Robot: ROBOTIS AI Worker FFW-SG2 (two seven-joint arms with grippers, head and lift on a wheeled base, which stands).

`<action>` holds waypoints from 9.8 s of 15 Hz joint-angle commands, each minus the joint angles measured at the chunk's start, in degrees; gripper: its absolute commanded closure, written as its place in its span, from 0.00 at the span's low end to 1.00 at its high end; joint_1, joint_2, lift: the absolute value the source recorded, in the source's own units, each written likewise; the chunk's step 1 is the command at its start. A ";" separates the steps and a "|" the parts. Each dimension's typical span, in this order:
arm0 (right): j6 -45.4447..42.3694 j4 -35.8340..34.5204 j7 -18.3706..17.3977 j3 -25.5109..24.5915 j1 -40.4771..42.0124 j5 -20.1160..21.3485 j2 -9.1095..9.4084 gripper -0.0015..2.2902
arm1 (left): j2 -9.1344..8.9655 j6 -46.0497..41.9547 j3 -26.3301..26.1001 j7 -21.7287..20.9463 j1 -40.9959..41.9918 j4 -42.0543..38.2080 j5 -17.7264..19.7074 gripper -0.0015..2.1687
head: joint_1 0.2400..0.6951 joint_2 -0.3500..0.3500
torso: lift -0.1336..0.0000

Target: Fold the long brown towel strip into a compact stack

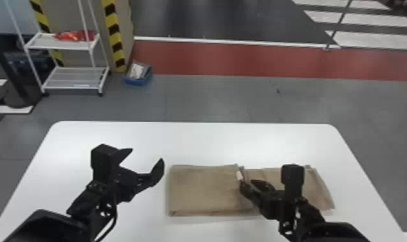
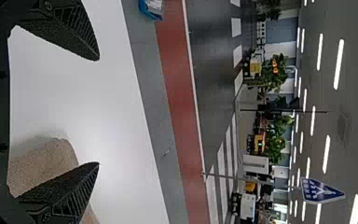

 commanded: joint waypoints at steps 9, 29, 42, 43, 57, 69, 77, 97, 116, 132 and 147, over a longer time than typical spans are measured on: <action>4.25 4.34 -1.62 2.19 -4.54 1.53 0.01 0.31 | 0.00 -2.30 0.77 -1.20 0.39 0.45 0.00 0.05 | 1.00 0.39 | 1.00; 5.66 -0.84 -1.89 4.56 -3.13 1.00 0.10 0.35 | -0.09 -2.65 1.47 -1.90 0.21 0.89 -0.26 0.07 | 1.00 0.44 | 1.00; 8.82 -1.02 -4.35 3.33 -2.34 0.74 0.01 0.58 | 0.00 -3.88 1.30 -1.90 1.71 0.45 -0.26 0.07 | 1.00 0.40 | 1.00; 8.47 -1.28 -4.44 3.33 -2.16 0.74 0.01 0.58 | 0.00 -3.88 1.39 -1.90 1.88 0.28 -0.26 0.07 | 1.00 0.40 | 1.00; 14.97 -23.60 -1.01 -10.55 6.27 -10.34 -0.60 0.58 | 0.00 -3.70 1.56 -1.90 1.80 0.89 -1.41 0.07 | 1.00 0.34 | 1.00; 20.60 -31.78 5.85 -30.15 9.70 -19.04 -1.04 0.58 | -0.97 -2.65 0.68 -1.46 1.62 2.21 -3.25 0.07 | 1.00 0.09 | 1.00; 9.17 -10.25 8.22 -30.24 2.06 -9.81 -3.15 0.58 | -0.79 -2.82 0.42 -1.28 2.15 3.18 -4.13 0.07 | 1.00 0.00 | 1.00; -20.18 3.99 11.74 -40.61 4.25 -2.87 -3.77 0.06 | -6.86 3.86 -9.69 3.99 -0.23 6.61 4.31 0.10 | 1.00 0.00 | 1.00; -32.84 9.09 11.74 -39.38 5.66 -2.87 -3.77 0.06 | -13.60 -8.27 -23.58 11.02 -5.06 23.22 9.49 0.14 | 1.00 0.00 | 1.00; -32.66 10.76 11.74 -37.97 4.52 -3.74 -3.94 0.06 | -13.60 -14.60 -27.62 13.04 -6.55 29.02 6.06 0.20 | 1.00 0.00 | 1.00; -31.43 11.73 11.56 -37.89 3.02 -3.92 -4.38 0.06 | -13.60 -17.41 -27.71 14.71 -8.93 32.10 6.06 0.49 | 1.00 0.00 | 1.00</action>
